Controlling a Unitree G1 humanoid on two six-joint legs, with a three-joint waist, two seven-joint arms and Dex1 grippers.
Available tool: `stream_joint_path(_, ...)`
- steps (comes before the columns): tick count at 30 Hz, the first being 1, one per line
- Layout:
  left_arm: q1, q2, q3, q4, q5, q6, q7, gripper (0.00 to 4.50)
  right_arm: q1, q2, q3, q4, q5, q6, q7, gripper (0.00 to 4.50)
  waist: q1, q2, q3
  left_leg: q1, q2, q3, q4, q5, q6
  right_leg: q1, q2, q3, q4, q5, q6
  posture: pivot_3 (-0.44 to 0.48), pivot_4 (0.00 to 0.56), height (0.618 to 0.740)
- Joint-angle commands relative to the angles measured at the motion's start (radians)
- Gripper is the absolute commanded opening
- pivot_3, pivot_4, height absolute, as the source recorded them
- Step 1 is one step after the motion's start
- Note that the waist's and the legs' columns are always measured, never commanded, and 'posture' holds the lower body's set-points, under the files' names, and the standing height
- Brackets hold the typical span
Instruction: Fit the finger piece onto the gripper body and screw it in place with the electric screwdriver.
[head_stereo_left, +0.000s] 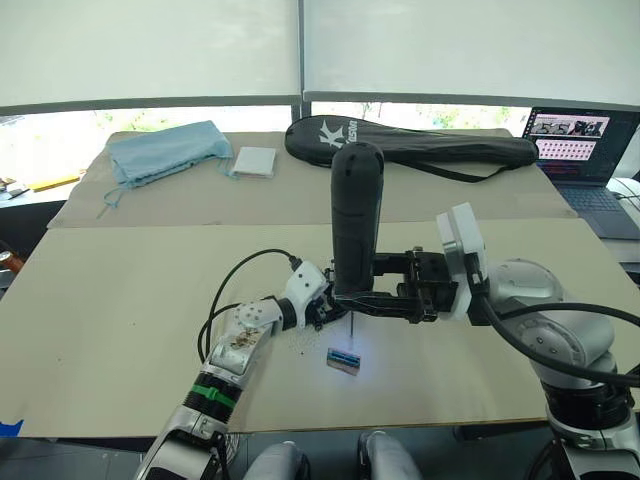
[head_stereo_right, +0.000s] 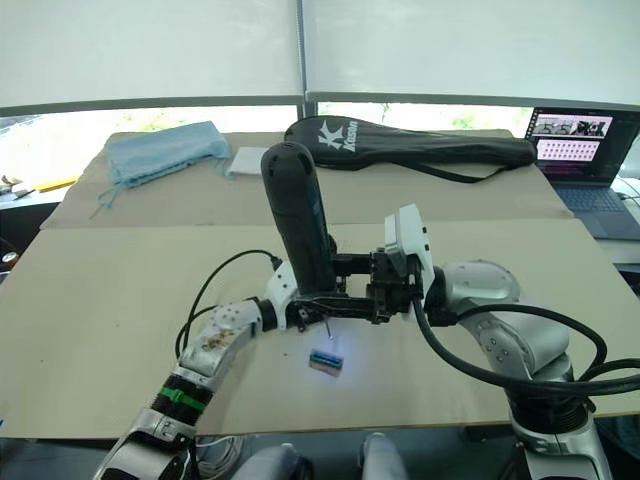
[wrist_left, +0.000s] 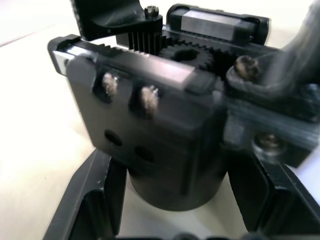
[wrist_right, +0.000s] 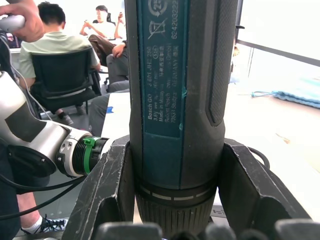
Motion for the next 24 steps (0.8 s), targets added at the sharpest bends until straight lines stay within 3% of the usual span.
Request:
stream_joint_path(1,-0.068,0.050,-0.023,0.087,-0.021,-0.149,-0.189,2.33,-0.005,-0.014,-0.035,-0.050,0.016,-0.025,0.005,1.90,0.000,0.000,0.000,0.000,0.000,0.000,0.000,0.000,0.000,0.000,0.000,0.000,0.000,0.000,0.000,0.000,0.150,0.736)
stream_joint_path(6,-0.234,0.072,-0.059,0.377,-0.009,-0.395,-0.459,2.33,-0.007,-0.028,-0.034,-0.056,0.037,-0.012,0.016,1.90,0.005,-0.001,0.000,0.000,0.000,0.000,0.000,0.000,0.000,0.000,0.000,-0.002,-0.001,0.000,0.000,0.000,0.150,0.736)
stream_joint_path(10,-0.369,0.036,-0.037,0.613,0.018,-0.450,-0.478,2.33,-0.006,-0.030,-0.027,-0.060,0.042,-0.008,0.017,1.90,0.007,-0.001,0.001,-0.002,-0.001,0.001,0.002,-0.001,0.001,0.000,0.000,-0.007,-0.001,0.000,0.000,0.000,0.150,0.736)
stream_joint_path(13,-0.396,0.028,-0.010,0.677,0.010,-0.418,-0.480,3.75,-0.008,-0.027,-0.023,-0.061,0.043,-0.009,0.016,1.90,0.003,-0.001,0.001,-0.002,-0.001,0.001,0.003,-0.001,0.003,0.000,0.000,-0.007,-0.001,0.000,0.000,0.000,0.150,0.736)
stream_joint_path(15,-0.375,0.039,0.003,0.657,0.006,-0.411,-0.481,4.50,-0.011,-0.023,-0.020,-0.061,0.042,-0.010,0.013,1.90,-0.001,-0.001,0.001,-0.002,-0.001,0.001,0.003,-0.001,0.003,0.000,0.000,-0.007,0.000,0.000,0.000,0.000,0.150,0.736)
stream_joint_path(20,-0.195,0.064,0.027,0.385,-0.032,-0.279,-0.454,4.50,-0.018,-0.006,-0.010,-0.053,0.042,-0.013,0.005,1.90,-0.007,-0.001,0.001,-0.002,0.000,0.001,0.002,-0.001,0.003,-0.001,0.000,-0.001,0.000,0.000,0.000,0.000,0.150,0.736)
stream_joint_path(24,-0.095,0.052,0.036,0.215,-0.021,-0.203,-0.338,4.50,-0.027,0.004,-0.002,-0.048,0.037,-0.013,0.003,1.90,-0.002,-0.001,0.001,-0.002,0.001,0.001,0.002,-0.001,0.003,0.000,0.000,0.000,0.000,0.000,0.000,0.000,0.150,0.736)
